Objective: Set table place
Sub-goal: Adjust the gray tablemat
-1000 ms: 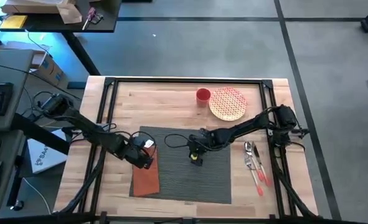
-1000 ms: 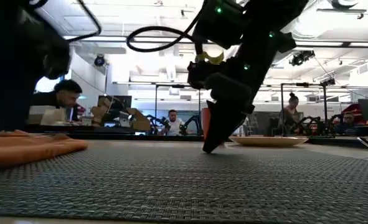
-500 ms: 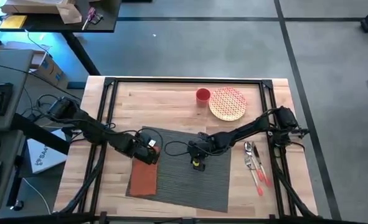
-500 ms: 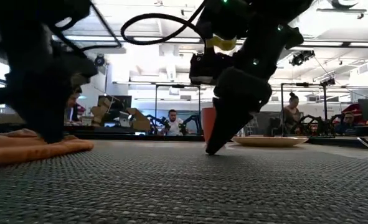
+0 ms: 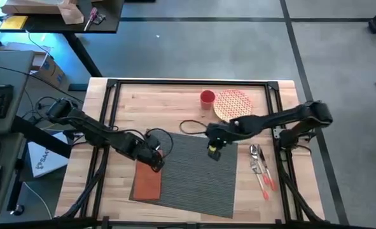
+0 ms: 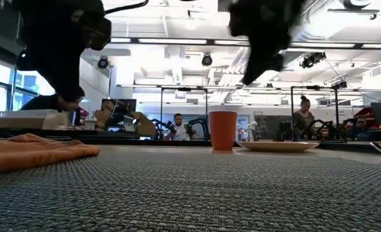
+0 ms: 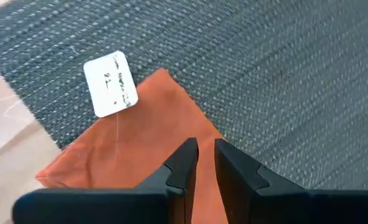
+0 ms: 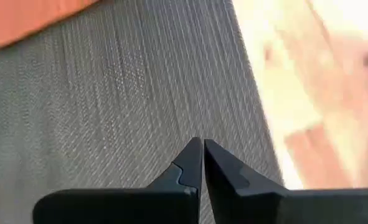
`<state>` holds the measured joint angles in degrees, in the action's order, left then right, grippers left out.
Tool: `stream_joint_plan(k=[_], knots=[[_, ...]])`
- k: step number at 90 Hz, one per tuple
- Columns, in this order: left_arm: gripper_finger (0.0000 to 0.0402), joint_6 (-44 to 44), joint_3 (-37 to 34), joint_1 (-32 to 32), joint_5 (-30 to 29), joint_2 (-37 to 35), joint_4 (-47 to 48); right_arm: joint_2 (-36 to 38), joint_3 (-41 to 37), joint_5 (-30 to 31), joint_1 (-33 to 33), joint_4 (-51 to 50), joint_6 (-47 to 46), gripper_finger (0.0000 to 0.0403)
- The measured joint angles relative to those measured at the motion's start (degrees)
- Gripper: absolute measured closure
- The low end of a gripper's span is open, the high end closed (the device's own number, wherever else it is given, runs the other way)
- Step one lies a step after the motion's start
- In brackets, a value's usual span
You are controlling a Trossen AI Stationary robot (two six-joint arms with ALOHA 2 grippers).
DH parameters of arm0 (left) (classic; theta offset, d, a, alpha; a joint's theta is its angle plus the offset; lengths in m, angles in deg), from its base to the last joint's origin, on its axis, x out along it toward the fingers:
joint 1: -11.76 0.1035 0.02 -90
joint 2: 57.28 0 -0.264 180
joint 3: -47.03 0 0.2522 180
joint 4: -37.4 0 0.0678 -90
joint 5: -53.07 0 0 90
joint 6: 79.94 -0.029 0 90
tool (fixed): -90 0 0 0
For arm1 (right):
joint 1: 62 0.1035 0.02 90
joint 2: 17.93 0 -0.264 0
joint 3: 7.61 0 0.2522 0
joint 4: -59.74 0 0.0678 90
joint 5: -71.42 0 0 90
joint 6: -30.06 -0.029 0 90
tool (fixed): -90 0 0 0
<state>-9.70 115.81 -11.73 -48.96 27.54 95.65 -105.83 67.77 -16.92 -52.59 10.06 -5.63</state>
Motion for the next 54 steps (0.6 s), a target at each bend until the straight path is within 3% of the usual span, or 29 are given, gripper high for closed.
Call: stream_joint_plan(k=[18,31,40,54], knots=[[0.0359,0.35,-3.31,-0.18,6.61,4.22,-5.10,-1.49,-14.83,-3.68,6.35,14.42,-13.56,0.0403],[0.0359,1.39,-3.32,-0.48,10.00,6.69,-5.69,-4.93,-19.47,-3.93,6.43,18.26,-16.62,0.0402],[0.0359,1.49,-3.33,-0.61,10.20,7.99,-6.80,-6.65,-19.89,-4.46,4.47,18.93,-11.32,0.0402],[0.0359,1.74,-3.28,-0.48,10.10,8.09,-8.72,-7.09,-17.85,-1.32,0.22,18.24,5.19,0.0402]])
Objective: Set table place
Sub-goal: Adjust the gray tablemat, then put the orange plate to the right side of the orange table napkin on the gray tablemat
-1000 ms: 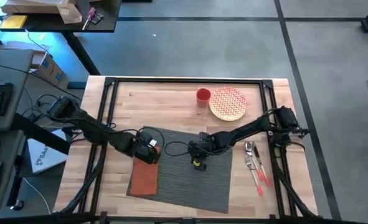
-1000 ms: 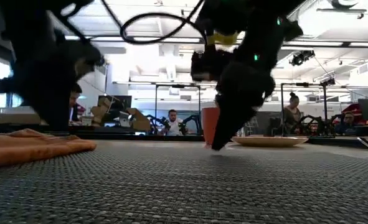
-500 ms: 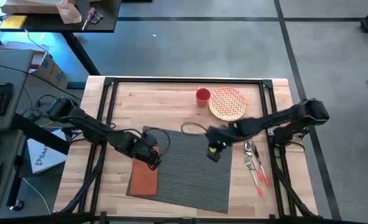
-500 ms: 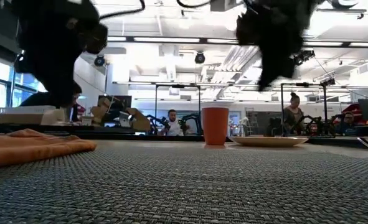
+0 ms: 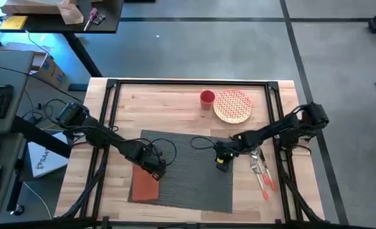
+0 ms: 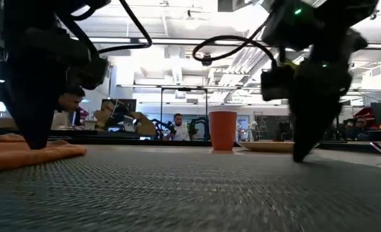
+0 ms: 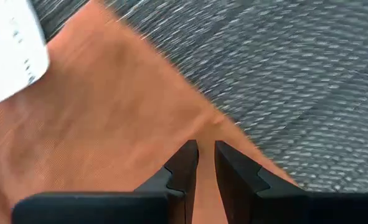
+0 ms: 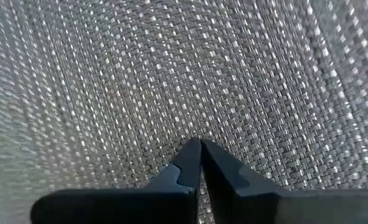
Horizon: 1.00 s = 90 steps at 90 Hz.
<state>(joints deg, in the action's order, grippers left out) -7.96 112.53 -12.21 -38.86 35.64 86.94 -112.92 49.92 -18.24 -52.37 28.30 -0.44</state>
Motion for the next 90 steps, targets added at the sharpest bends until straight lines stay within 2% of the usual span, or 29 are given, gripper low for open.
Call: stream_joint_plan(k=[7,16,27,38,54,70,80,90], knots=[[0.0359,0.41,-0.01,0.32,-0.10,-1.39,0.36,0.68,2.42,0.46,-2.30,-4.42,4.59,0.0403],[0.0359,0.41,0.01,0.45,-0.34,-3.46,0.25,2.68,6.93,0.96,-4.18,-11.28,5.07,0.0403],[0.0359,0.88,1.11,0.79,-2.48,-6.24,1.05,6.80,11.31,0.15,-7.04,-20.35,-0.32,0.0402],[0.0359,0.80,2.63,0.80,-5.01,-8.44,2.30,12.19,10.59,0.33,-12.01,-23.42,-7.62,0.0385],[0.0359,-3.56,5.49,2.31,-6.08,-12.38,4.71,21.80,1.62,-0.28,-21.39,-25.34,-16.09,0.0315],[0.0359,-15.55,10.13,6.63,-6.30,-16.26,5.07,29.80,-7.22,-3.69,-30.09,-24.69,-25.75,0.0224],[0.0359,-24.28,12.93,10.41,-6.56,-17.77,4.91,31.96,-11.72,-5.01,-35.24,-21.16,-30.63,0.0173],[0.0359,-29.78,15.20,13.80,-6.45,-18.96,4.59,31.99,-15.56,-5.95,-39.52,-13.98,-34.80,0.0145]])
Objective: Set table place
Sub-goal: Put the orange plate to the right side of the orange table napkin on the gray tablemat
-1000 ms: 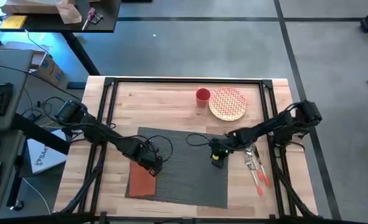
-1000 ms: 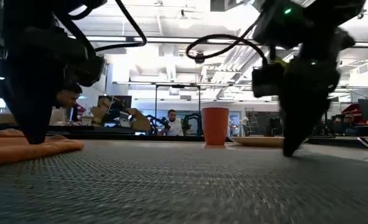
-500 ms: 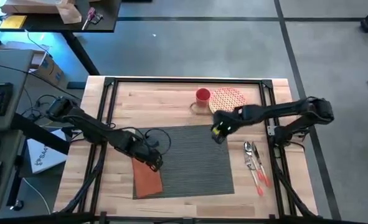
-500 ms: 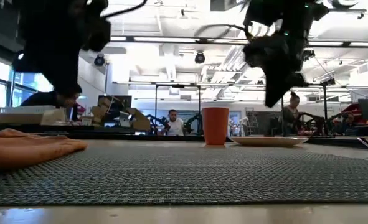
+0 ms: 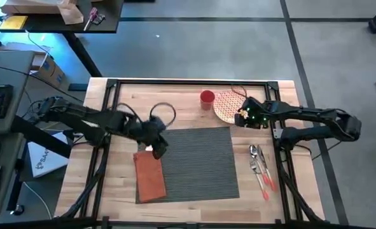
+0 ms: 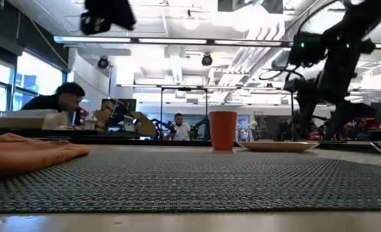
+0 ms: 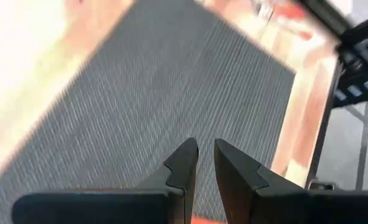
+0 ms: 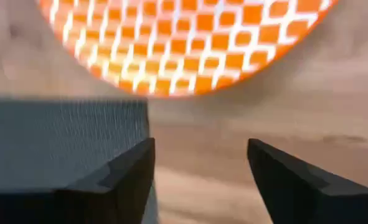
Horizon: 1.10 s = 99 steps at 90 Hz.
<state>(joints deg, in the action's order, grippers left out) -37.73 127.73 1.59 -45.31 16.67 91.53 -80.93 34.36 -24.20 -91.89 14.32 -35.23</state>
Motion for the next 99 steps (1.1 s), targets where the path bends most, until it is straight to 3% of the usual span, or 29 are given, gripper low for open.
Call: stream_joint_plan(k=[21,60,72,88,99], knots=[[0.0359,-4.93,2.85,3.83,0.37,-1.15,0.35,-2.07,-6.24,0.97,-7.95,11.52,-6.59,0.0148],[0.0359,-6.48,3.85,12.30,-2.08,-1.13,-1.25,-11.27,-7.52,-4.46,-17.79,22.95,-3.78,0.0209],[0.0359,-6.14,3.86,14.07,-0.13,-1.15,-1.22,-13.27,-7.50,-4.43,-19.16,25.14,-4.20,0.0254],[0.0359,-6.32,3.85,14.68,0.87,-1.13,-1.24,-13.87,-7.54,-2.97,-20.70,27.48,-3.89,0.0373],[0.0359,-6.46,3.85,14.68,1.91,-1.13,-1.09,-12.61,-7.76,-2.61,-21.74,27.48,-5.36,0.0384]])
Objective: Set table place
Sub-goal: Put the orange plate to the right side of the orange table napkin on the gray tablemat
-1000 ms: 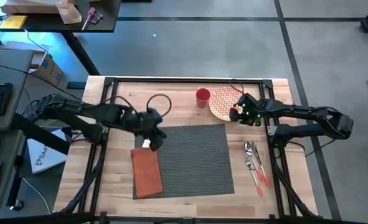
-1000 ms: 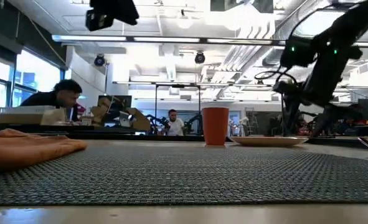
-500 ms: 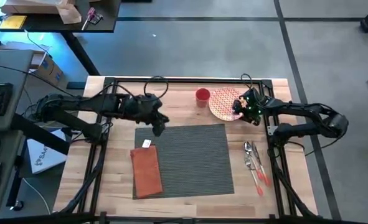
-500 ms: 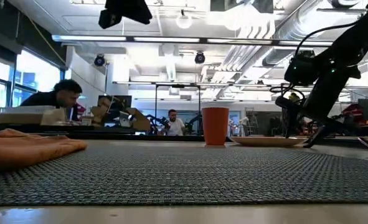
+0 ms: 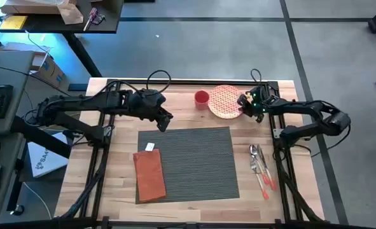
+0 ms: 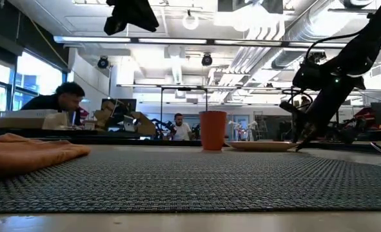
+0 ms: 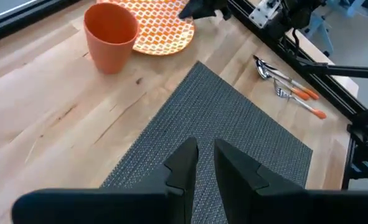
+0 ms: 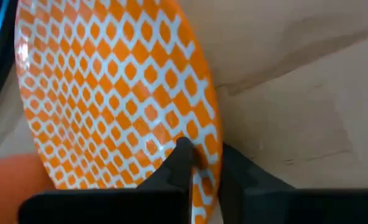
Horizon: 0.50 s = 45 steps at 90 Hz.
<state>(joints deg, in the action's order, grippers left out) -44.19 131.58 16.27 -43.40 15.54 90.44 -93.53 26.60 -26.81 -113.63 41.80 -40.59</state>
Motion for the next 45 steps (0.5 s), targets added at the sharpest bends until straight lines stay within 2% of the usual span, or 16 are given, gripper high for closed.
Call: stream_joint_plan(k=[19,45], knots=[[0.0359,-1.78,-0.04,-0.02,2.97,-0.06,0.23,9.10,-0.15,2.63,-1.85,-1.44,-2.65,0.0402],[0.0359,-5.85,-0.04,-0.02,4.44,-0.94,0.29,20.29,-0.25,3.89,-2.49,-0.90,-6.08,0.0401]])
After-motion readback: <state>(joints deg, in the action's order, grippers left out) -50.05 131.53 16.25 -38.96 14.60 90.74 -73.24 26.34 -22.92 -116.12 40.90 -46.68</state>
